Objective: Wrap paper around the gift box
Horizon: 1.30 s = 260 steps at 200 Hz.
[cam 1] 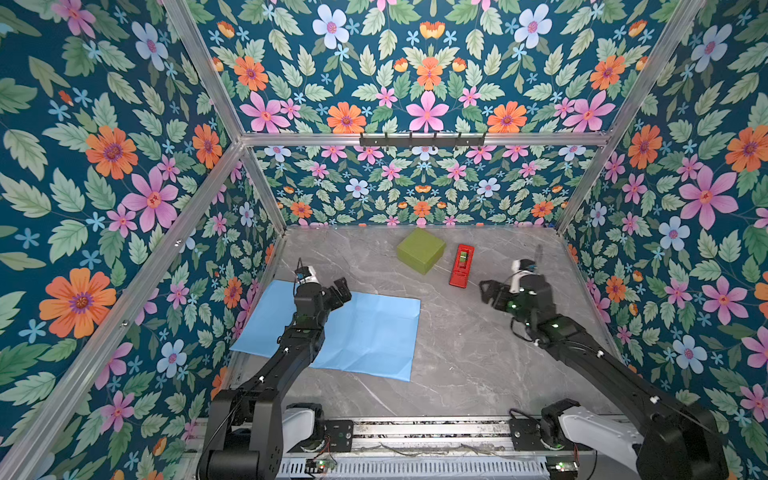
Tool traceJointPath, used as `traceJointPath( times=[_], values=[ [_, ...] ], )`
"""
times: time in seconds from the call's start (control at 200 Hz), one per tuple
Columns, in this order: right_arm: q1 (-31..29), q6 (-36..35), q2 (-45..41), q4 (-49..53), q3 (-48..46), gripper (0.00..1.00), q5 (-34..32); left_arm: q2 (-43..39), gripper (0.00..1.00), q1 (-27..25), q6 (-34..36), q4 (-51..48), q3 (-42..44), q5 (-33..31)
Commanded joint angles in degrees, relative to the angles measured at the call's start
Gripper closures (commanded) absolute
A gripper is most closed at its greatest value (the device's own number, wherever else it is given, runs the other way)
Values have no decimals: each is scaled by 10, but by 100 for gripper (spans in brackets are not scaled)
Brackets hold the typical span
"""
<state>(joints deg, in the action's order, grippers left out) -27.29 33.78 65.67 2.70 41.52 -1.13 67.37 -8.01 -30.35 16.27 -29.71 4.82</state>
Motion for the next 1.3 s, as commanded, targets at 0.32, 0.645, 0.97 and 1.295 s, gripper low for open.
traceJointPath(
  times=[0.32,0.645,0.97,1.295],
  values=[
    [-171,217,331,-10,171,28,146,87,6,7,-24,-131,-15,91],
    [-172,219,411,-31,185,32,147,103,4,6,-2,-132,9,89],
    [-173,233,425,-129,151,34,166,110,4,6,-5,-128,26,102],
    [-173,229,422,-275,111,41,174,111,4,6,-7,-123,37,110]
  ],
)
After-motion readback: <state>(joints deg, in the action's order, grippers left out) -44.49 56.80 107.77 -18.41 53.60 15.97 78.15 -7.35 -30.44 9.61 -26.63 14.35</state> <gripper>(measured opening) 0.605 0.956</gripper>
